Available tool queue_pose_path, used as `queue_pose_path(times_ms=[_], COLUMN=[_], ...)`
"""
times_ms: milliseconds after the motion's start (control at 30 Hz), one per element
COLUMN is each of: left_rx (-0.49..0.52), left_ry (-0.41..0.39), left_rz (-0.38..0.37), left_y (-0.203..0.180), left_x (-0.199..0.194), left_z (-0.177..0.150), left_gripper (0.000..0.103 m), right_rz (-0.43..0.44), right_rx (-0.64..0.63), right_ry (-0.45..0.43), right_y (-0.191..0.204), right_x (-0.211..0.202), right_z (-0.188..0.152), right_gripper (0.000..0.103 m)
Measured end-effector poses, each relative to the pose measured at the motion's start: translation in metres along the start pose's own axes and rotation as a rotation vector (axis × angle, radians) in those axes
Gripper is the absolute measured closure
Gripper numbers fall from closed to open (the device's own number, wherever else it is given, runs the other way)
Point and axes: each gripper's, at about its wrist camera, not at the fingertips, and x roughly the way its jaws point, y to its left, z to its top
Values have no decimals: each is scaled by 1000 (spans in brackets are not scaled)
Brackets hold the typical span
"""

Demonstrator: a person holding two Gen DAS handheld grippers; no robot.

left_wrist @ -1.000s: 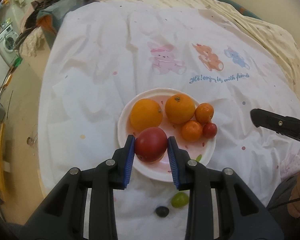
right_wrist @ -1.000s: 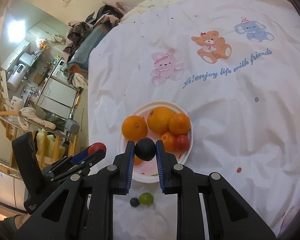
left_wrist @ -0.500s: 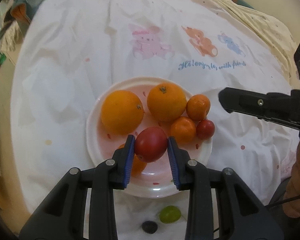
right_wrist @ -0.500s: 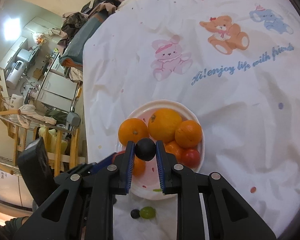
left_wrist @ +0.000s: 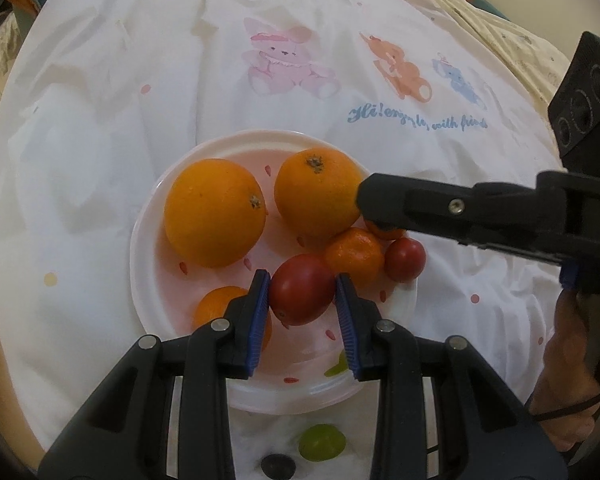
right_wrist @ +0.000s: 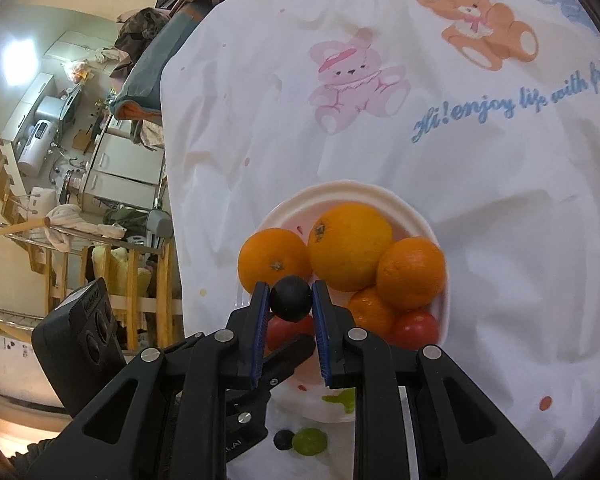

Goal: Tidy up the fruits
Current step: 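Carry the red and dark purple tomatoes over the pink plate with both tools, then open the left tool to drop the red tomato while the right tool releases the dark tomato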

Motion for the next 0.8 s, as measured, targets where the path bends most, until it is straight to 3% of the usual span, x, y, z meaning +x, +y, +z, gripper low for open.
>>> queue_pose_path(times_ms=[200, 233, 267, 300, 333, 800], left_rx=[-5, -8, -11, -14, -17, -80], left_ry=[8, 11, 9, 3, -13, -101], left_rz=[6, -1, -7, 0, 11, 83], left_y=[3, 4, 4, 5, 5, 32], left_x=[2, 2, 1, -1, -3, -35], left_z=[1, 1, 1, 2, 2, 0], left_gripper=[72, 62, 46, 39, 30, 29], right_rz=[53, 62, 71, 75, 78, 39], right_rx=[47, 53, 61, 64, 70, 77], right_ry=[4, 1, -3, -4, -7, -95], right_y=[-4, -5, -5, -5, -6, -12], right_x=[5, 4, 3, 2, 1, -28], right_z=[1, 2, 2, 2, 2, 4], right_gripper=[77, 75, 65, 50, 46, 44])
